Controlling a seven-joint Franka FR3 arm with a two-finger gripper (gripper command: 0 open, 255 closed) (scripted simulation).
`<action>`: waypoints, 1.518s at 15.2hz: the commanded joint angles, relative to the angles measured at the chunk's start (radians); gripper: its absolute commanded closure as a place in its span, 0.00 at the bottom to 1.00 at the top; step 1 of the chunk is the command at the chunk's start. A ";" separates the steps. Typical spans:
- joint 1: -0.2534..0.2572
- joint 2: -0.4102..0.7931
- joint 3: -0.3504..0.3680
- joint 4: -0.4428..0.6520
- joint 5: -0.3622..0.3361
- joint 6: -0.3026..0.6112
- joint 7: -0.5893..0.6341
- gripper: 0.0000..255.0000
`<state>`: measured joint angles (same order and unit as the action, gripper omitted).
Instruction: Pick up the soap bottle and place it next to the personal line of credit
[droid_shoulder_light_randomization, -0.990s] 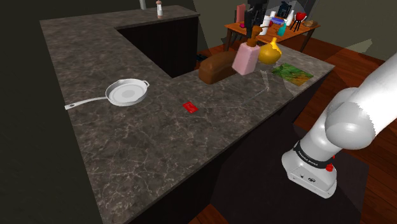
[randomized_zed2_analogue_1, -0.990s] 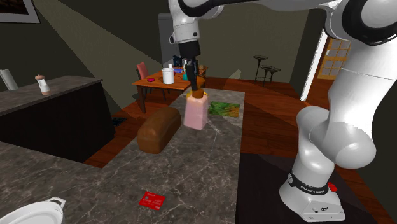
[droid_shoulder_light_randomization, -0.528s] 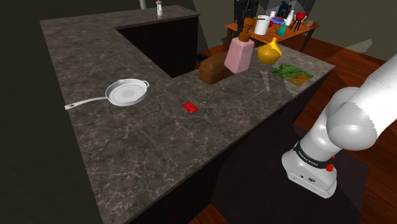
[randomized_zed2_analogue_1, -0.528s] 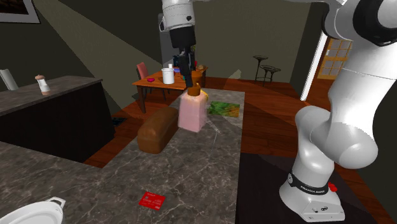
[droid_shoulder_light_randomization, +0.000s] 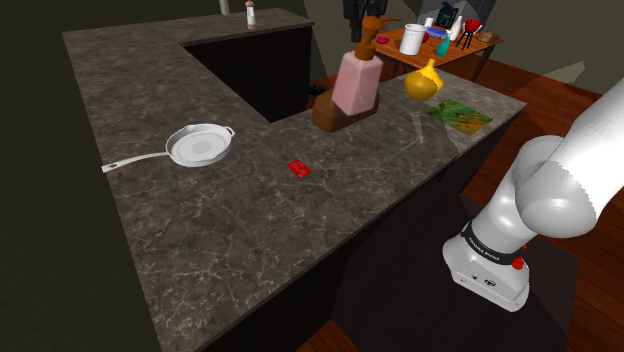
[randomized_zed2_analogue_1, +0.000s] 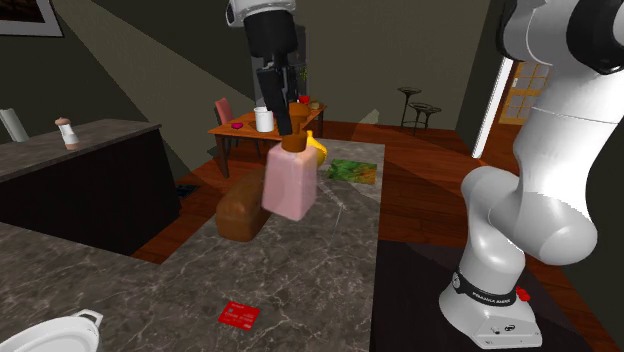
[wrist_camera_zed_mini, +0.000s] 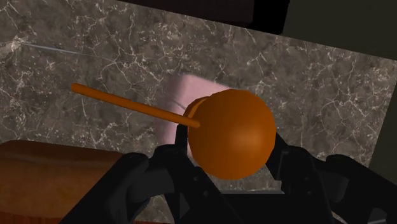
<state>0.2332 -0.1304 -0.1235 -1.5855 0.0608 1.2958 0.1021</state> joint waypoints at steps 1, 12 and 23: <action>0.019 0.033 0.023 0.068 0.014 -0.032 0.047 1.00; 0.057 0.047 0.070 0.036 0.032 0.021 0.131 1.00; 0.058 0.001 0.072 -0.167 0.028 0.178 0.120 1.00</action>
<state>0.2904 -0.1275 -0.0523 -1.7368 0.0885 1.4591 0.2216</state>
